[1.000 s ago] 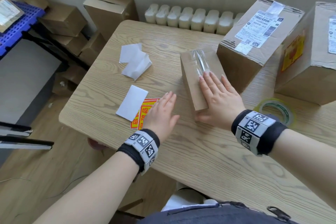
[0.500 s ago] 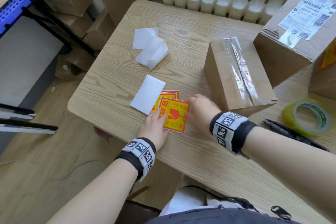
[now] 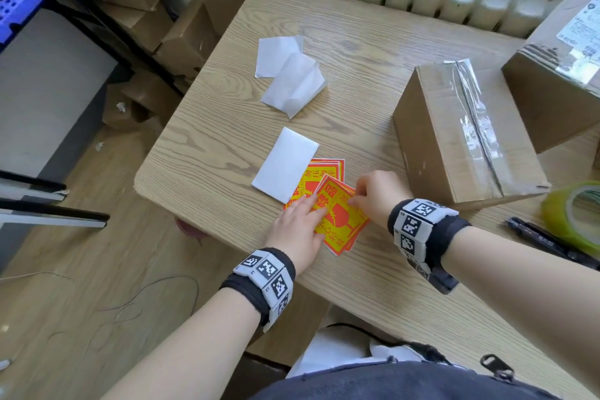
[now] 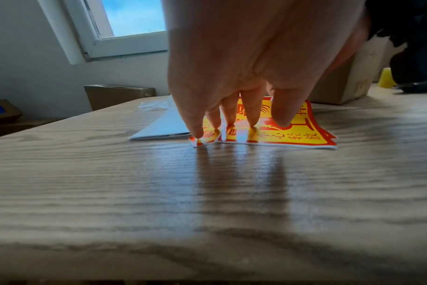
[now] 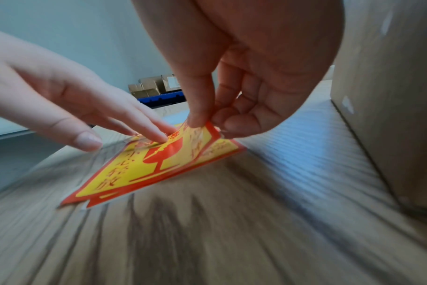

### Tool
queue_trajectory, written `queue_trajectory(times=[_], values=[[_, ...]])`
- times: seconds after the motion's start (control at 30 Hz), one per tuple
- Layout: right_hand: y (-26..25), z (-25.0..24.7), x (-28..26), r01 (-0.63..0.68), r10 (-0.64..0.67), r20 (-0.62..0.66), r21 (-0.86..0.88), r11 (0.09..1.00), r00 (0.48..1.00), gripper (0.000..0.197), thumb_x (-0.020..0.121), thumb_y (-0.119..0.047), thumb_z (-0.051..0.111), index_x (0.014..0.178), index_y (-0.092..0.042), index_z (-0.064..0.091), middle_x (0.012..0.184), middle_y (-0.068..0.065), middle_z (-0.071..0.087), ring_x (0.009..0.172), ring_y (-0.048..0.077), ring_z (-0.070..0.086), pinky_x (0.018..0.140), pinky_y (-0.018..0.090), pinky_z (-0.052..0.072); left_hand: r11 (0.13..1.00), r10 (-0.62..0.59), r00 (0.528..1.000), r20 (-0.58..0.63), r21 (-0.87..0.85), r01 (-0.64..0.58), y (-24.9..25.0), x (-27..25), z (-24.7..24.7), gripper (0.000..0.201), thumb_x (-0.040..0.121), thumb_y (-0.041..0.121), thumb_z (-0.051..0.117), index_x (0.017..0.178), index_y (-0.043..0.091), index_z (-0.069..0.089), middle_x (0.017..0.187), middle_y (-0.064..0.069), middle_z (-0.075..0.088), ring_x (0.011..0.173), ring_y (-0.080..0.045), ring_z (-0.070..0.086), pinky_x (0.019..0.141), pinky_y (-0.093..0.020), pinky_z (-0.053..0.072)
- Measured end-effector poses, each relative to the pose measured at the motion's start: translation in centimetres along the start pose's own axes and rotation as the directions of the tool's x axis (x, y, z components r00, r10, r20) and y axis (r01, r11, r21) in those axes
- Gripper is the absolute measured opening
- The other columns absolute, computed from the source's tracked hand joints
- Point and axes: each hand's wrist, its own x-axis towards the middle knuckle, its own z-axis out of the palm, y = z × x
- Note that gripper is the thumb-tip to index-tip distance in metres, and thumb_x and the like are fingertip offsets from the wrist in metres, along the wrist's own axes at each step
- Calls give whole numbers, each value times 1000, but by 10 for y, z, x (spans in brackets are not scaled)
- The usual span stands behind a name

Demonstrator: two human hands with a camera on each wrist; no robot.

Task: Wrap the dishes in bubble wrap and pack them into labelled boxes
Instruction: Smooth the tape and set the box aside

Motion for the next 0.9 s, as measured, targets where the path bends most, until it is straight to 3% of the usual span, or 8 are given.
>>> queue_trajectory(times=[0.13, 0.23, 0.3, 0.37, 0.5, 0.63, 0.77, 0.9], values=[[6, -4, -6, 48, -21, -161, 169, 985, 987, 11, 88, -19, 63, 92, -9, 64, 89, 6, 59, 86, 23, 55, 65, 24, 33, 965, -134, 979, -155, -246, 93, 0, 4, -8, 60, 93, 25, 56, 147, 16, 30, 150, -2, 31, 139, -17, 28, 113, -28, 23], [5, -10, -8, 105, -7, -247, 387, 916, 969, 2, 87, -13, 64, 87, -14, 64, 77, 2, 59, 72, 18, 53, 58, 24, 35, 863, -290, 935, -202, -478, 164, 0, 9, -18, 53, 91, 19, 60, 140, 12, 41, 119, -1, 55, 117, -16, 50, 100, -27, 38], [5, -15, -11, 140, -2, -269, 495, 858, 963, 15, 86, -11, 65, 75, -19, 60, 72, 1, 59, 69, 22, 57, 61, 28, 48, 724, -387, 901, -196, -669, 165, 0, 13, -26, 38, 89, 14, 62, 127, 11, 54, 94, 6, 59, 92, -11, 59, 83, -17, 45], [3, -20, -16, 162, 7, -280, 576, 802, 960, 26, 86, -9, 65, 67, -23, 56, 72, 3, 61, 69, 28, 62, 65, 39, 56, 569, -484, 856, -183, -809, 149, 2, 17, -34, 29, 87, 13, 65, 115, 14, 58, 87, 8, 58, 77, -4, 58, 69, -9, 47], [0, -27, -20, 196, 12, -309, 633, 748, 951, 21, 86, -9, 65, 72, -20, 56, 74, -2, 59, 76, 23, 60, 67, 38, 55, 277, -535, 840, -89, -958, 75, 5, 18, -52, 21, 86, 3, 65, 105, 7, 58, 85, -3, 61, 72, -13, 59, 68, -28, 54], [-7, -33, -28, 241, -89, -498, 251, 937, 863, 21, 82, -18, 69, 102, -16, 61, 99, 2, 56, 95, 19, 51, 82, 29, 40, 317, -502, 852, -148, -948, 23, 15, 10, -72, 15, 83, 2, 69, 80, 13, 59, 73, -4, 63, 63, -14, 58, 62, -23, 51], [-32, -37, -44, 487, -352, -493, 174, 856, 795, 13, 81, -18, 70, 92, -11, 67, 84, -4, 55, 81, 14, 51, 77, 27, 42, 298, -429, 888, -164, -954, -32, 35, 3, -86, 9, 86, 5, 66, 81, 12, 63, 78, -10, 67, 67, -15, 63, 67, -22, 54], [-42, -42, -49, 513, -329, -515, 268, 816, 792, 12, 80, -20, 72, 90, -14, 68, 81, -8, 61, 75, 8, 55, 72, 19, 42, 229, -375, 915, -148, -971, -63, 48, -3, -99, 12, 92, 7, 59, 82, 8, 64, 72, -6, 66, 59, -6, 64, 64, -19, 54]])
